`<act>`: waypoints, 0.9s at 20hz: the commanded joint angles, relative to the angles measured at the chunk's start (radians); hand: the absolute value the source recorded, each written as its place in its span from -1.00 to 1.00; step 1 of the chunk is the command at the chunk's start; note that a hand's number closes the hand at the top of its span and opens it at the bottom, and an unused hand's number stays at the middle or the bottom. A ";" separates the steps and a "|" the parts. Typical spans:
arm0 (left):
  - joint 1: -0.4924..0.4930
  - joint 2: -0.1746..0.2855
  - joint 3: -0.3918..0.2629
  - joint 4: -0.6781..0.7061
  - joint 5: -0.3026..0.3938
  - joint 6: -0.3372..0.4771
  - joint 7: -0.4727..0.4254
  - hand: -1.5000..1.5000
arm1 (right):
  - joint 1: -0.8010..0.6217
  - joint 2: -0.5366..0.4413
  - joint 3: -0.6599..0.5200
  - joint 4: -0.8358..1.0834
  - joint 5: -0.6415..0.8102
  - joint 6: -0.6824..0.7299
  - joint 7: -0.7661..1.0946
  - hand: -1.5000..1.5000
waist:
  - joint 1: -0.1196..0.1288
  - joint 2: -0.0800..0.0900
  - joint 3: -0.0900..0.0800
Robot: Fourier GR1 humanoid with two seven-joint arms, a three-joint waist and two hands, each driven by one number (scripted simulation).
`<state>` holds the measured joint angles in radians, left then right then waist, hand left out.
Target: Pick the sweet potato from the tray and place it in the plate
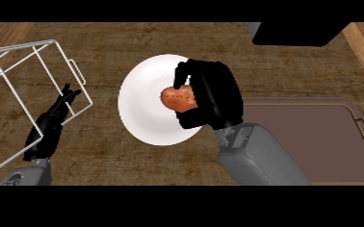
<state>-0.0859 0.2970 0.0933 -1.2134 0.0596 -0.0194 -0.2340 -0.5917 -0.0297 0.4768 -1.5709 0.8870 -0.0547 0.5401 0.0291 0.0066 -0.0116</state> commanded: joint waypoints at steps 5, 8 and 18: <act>-0.047 -0.085 -0.086 -0.037 -0.032 0.010 0.073 0.00 | -0.127 0.029 0.061 0.284 -0.152 -0.295 0.040 1.00 | 0.011 0.003 0.012; -0.057 -0.036 -0.060 -0.036 -0.011 -0.046 0.062 0.00 | -0.182 0.029 0.072 0.387 -0.210 -0.412 0.092 -1.00 | 0.020 0.003 0.012; -0.017 -0.029 -0.048 -0.063 -0.004 -0.066 0.067 0.00 | -0.296 0.030 0.117 0.555 -0.468 -0.649 0.048 -1.00 | 0.019 0.000 0.013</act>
<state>-0.1120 0.2866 0.0899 -1.2039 0.0489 -0.0514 -0.2252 -0.8739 -0.0004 0.6013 -1.0229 0.5048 -0.6109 0.6276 0.0555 0.0129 -0.0111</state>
